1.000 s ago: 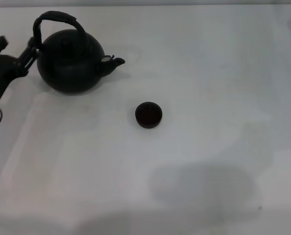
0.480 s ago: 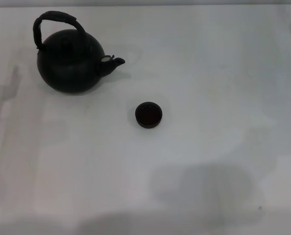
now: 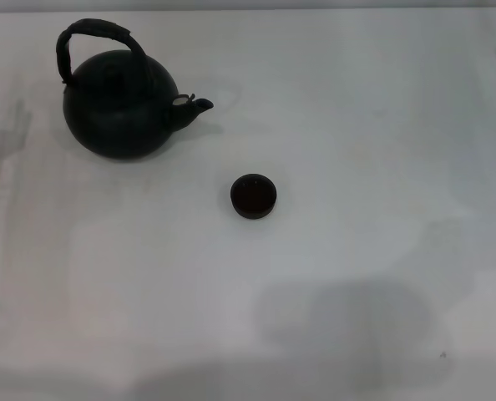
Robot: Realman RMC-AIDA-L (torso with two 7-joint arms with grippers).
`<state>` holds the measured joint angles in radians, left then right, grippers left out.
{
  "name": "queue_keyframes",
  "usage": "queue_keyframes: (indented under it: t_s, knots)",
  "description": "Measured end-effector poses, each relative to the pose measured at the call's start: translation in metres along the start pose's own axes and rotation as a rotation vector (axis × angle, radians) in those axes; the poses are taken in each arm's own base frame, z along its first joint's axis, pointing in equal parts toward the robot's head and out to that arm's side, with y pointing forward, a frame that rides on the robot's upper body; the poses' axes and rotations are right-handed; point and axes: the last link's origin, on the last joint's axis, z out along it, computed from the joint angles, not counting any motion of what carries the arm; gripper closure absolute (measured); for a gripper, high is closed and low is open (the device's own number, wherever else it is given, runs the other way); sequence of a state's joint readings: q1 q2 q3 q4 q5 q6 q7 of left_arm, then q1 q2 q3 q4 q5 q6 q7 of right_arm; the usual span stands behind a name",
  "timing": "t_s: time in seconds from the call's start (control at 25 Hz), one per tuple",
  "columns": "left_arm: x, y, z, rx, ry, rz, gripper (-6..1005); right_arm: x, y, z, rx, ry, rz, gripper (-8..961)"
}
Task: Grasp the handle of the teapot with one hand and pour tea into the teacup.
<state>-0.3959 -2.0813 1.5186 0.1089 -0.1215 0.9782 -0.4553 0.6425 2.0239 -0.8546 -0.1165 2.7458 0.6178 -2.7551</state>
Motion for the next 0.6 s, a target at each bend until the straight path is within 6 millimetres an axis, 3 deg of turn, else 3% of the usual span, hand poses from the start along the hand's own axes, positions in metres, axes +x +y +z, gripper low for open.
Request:
queue_keyframes:
  t_s: [0.6]
  knots:
    - [0.0064,-0.0036,0.0066,0.038,0.021,-0.027,209,0.0021,0.0001,0.0000,0.006,0.010,0.000,125]
